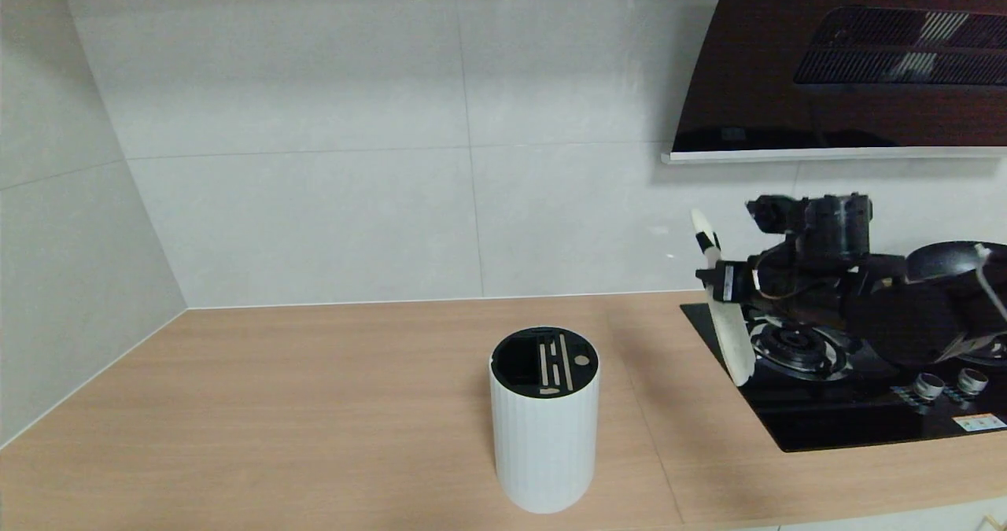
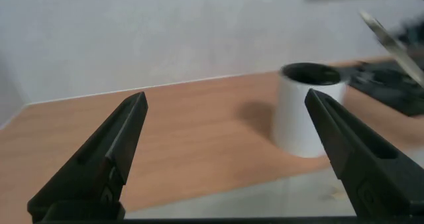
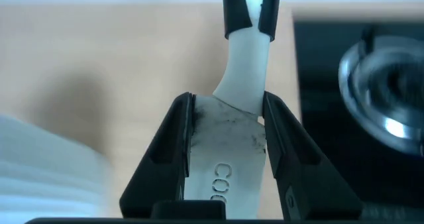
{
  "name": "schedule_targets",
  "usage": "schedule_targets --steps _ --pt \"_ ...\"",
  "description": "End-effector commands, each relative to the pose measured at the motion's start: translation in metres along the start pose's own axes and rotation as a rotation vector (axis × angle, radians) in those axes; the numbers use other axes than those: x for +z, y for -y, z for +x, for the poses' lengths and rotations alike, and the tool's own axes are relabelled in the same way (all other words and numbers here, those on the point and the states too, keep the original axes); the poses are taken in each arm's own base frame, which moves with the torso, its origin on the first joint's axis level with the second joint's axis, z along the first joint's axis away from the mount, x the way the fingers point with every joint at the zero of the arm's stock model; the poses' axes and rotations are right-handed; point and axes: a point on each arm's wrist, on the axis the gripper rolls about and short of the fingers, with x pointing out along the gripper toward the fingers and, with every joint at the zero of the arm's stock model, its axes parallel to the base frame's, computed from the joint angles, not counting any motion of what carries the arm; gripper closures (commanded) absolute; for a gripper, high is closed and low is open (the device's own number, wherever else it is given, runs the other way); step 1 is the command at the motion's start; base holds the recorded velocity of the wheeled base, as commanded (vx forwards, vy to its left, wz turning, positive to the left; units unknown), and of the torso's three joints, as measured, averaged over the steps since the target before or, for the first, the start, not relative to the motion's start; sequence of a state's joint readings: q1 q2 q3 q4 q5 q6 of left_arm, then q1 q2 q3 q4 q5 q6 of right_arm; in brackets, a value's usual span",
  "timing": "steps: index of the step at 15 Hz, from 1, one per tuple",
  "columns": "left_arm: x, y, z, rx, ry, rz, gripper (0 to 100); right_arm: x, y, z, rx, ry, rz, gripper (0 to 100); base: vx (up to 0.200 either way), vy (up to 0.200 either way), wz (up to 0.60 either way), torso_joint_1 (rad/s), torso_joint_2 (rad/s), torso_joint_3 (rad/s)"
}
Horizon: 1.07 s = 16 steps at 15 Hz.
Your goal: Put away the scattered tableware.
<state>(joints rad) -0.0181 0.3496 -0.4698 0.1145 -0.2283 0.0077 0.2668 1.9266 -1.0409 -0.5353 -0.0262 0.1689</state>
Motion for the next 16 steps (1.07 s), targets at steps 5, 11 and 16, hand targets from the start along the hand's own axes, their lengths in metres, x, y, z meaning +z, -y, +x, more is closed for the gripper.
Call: schedule_targets --steps 5,11,16 --pt "0.079 0.011 0.162 -0.425 -0.260 -0.252 0 0.040 -0.070 -0.065 0.207 0.145 -0.023 100 0.000 0.000 0.00 0.000 0.00 0.000" --pt "0.026 0.057 0.241 -0.568 -0.354 -0.416 0 0.003 -0.123 -0.083 0.290 0.072 -0.083 100 0.000 0.000 0.00 0.000 0.00 0.000" --pt "0.001 0.087 0.278 -0.628 -0.397 -0.652 0 -0.019 -0.149 -0.089 0.312 0.035 -0.119 100 0.000 0.000 0.00 0.000 0.00 0.000"
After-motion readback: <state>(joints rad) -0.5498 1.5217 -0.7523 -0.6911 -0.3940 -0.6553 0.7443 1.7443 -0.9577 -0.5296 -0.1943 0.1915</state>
